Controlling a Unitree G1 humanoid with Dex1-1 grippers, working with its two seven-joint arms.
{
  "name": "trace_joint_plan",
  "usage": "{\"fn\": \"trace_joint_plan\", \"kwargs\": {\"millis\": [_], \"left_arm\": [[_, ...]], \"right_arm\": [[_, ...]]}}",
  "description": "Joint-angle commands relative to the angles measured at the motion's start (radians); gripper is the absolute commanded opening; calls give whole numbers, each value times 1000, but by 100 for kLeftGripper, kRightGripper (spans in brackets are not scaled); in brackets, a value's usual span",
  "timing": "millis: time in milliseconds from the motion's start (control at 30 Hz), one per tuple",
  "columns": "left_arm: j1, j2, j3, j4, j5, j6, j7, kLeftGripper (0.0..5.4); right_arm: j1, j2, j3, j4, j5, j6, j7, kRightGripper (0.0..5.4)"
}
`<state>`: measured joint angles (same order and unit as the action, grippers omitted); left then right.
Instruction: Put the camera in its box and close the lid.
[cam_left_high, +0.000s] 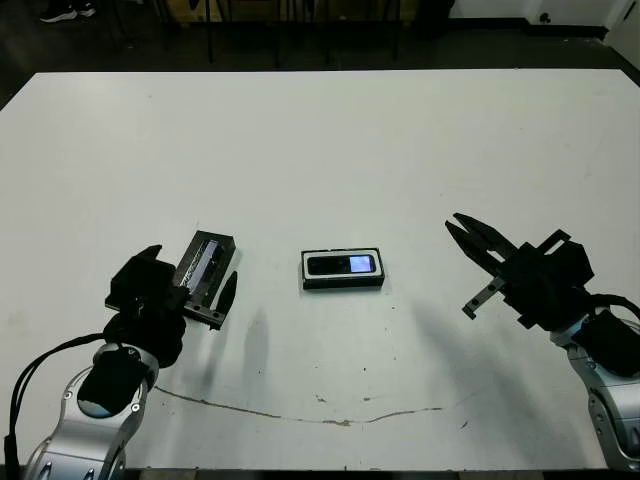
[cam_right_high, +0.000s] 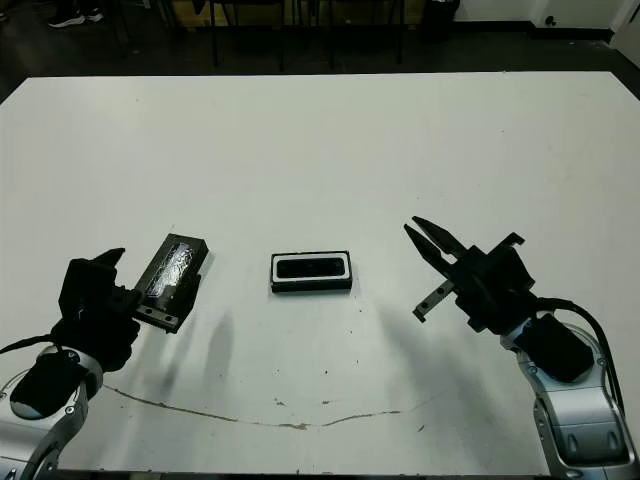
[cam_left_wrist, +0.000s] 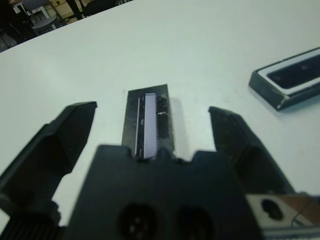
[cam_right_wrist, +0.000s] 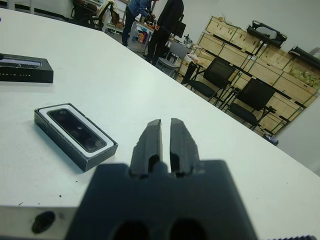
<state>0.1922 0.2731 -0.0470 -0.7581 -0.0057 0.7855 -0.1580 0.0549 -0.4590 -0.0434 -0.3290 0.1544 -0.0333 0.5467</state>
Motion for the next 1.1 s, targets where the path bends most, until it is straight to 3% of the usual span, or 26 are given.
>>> {"fn": "trace_joint_plan", "kwargs": {"millis": [33,200,433,533,933,1100], "left_arm": [[-26,-31,52,-6,-86,90,-36,539],[-98,-73,133,14,-218,252,-58,539],[-142,-66,157,78,-267,301,-53,539],[-142,-44,151,98,-262,281,-53,539],[-89,49,34,128,-100,85,-15,539],[-91,49,22,140,-111,78,-36,539]], "right_arm": [[13,6,1,17,8,0,2,0],[15,-4,2,-4,-2,24,-5,0],[18,-10,2,-23,-6,47,-4,0],[17,-11,1,-24,-8,49,-4,0],[5,-6,6,26,3,-20,26,0],[11,-13,7,8,-1,-1,22,0]]}}
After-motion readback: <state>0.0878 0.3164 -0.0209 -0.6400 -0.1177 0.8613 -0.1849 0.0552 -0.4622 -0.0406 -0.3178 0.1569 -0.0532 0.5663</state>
